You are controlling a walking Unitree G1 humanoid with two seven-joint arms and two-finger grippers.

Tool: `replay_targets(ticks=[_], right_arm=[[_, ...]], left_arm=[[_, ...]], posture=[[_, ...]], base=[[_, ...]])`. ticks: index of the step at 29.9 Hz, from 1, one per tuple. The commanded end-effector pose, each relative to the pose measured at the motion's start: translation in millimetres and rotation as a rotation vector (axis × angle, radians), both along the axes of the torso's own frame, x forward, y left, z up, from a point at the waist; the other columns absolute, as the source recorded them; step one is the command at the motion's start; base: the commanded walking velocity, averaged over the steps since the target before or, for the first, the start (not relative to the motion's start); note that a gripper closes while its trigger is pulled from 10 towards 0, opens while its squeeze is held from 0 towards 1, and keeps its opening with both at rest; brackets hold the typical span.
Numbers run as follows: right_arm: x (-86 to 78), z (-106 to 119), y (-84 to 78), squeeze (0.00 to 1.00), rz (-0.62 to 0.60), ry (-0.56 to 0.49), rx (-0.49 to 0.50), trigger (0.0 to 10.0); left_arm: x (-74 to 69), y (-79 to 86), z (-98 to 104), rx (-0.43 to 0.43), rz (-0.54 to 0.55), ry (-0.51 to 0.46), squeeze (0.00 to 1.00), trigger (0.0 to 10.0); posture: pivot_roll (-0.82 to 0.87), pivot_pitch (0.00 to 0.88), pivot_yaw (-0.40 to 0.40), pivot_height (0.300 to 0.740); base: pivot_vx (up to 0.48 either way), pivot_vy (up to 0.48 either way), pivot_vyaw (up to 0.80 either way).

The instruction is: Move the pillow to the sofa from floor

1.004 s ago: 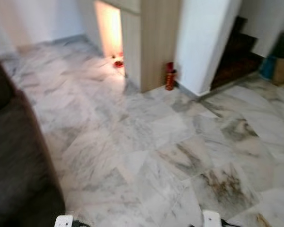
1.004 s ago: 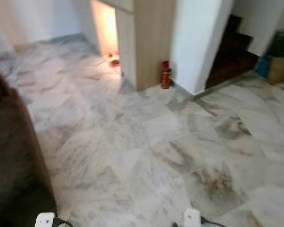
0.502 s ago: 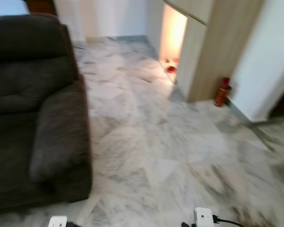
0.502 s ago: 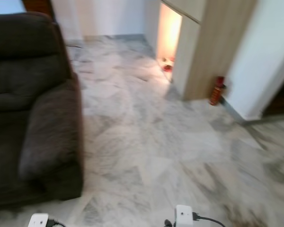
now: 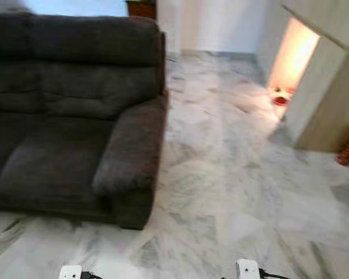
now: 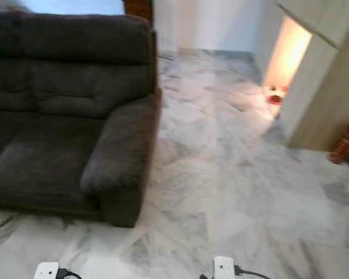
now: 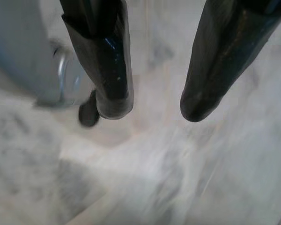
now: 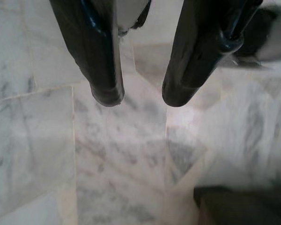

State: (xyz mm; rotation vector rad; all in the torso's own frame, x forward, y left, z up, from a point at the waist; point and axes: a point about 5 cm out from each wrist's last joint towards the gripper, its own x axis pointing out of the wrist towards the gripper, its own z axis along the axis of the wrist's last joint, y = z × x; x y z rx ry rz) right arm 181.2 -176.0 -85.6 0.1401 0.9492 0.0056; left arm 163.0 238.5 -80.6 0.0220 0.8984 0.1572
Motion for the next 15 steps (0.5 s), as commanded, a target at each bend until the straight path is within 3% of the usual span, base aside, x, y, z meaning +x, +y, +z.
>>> replay_targets(ticks=[1,7,15], right_arm=[[2.8,0.8,5.2,0.0,0.001,-0.006,0.012,10.0],[1.7,0.6,2.8,0.0,-0.02,-0.009,0.024,10.0],[1.1,1.0,-2.8,0.0,-0.067,-0.018,0.039,10.0]], left_arm=[[-3.9,5.9,-0.2,0.027,-0.017,0.02,0.0,10.0],[-5.5,6.9,-0.6,0.034,-0.022,0.025,0.0,10.0],[-6.2,6.1,-1.6,0.031,-0.013,0.038,0.0,10.0]], posture=[[0.05,0.051,0.005,0.74],[0.05,0.046,0.006,0.74],[0.05,0.045,0.007,0.74]], base=[[0.0,0.0,0.8],[0.0,0.0,0.75],[0.0,0.0,0.0]])
